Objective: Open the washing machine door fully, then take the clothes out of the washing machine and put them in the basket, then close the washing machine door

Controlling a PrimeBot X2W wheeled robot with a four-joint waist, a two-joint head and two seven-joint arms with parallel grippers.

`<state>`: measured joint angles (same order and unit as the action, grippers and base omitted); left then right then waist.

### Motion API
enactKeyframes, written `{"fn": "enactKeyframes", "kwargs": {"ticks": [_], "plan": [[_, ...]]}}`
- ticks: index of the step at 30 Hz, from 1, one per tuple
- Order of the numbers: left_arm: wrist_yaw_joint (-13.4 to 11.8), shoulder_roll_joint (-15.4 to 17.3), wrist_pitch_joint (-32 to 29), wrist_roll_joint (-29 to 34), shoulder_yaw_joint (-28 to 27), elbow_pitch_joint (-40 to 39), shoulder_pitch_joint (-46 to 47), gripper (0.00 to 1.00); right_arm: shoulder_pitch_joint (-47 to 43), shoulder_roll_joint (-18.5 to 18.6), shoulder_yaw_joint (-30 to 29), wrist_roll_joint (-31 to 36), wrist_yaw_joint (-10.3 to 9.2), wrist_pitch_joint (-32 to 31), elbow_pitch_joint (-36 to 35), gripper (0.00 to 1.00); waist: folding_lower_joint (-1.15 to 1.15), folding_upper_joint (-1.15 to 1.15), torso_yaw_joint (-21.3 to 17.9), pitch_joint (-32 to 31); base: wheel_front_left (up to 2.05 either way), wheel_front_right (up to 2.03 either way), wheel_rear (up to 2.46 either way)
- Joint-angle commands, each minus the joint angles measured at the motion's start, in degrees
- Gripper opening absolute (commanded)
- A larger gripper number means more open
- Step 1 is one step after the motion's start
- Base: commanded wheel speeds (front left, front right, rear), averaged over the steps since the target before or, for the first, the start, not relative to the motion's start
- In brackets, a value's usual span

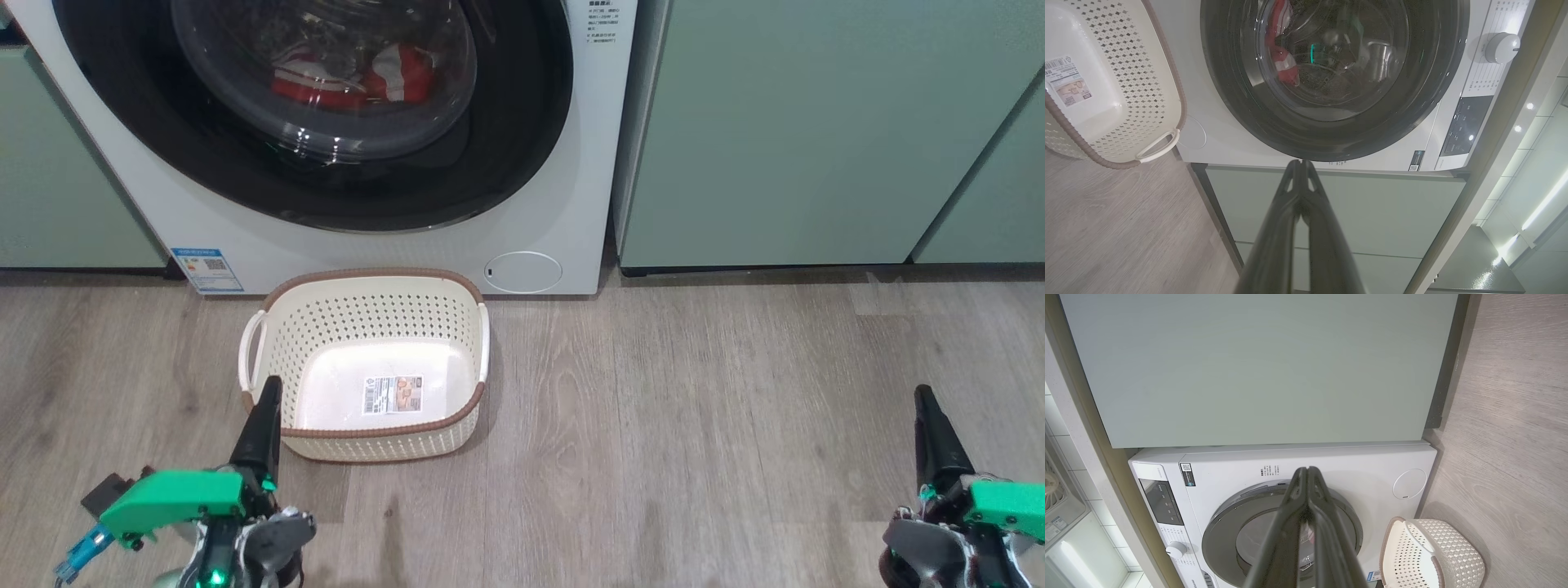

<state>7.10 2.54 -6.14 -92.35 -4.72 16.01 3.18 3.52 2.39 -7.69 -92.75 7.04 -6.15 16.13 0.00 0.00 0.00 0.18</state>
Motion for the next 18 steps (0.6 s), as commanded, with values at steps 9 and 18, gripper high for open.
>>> {"fn": "enactKeyframes", "kwargs": {"ticks": [9, 18], "plan": [[0.39, 0.33, -0.36, 0.18, -1.81, -1.98, 3.01, 0.00, 2.67, 0.49, 1.10, 0.64, 0.45, -0.39, -2.11, 0.00, 0.00, 0.00, 0.00, 0.00, 0.00, 0.00, 0.00], [0.39, 0.33, -0.35, 0.18, -1.80, -1.98, 3.01, 0.00, 2.67, 0.49, 1.10, 0.64, 0.45, -0.39, -2.11, 0.00, 0.00, 0.00, 0.00, 0.00, 0.00, 0.00, 0.00]]}}
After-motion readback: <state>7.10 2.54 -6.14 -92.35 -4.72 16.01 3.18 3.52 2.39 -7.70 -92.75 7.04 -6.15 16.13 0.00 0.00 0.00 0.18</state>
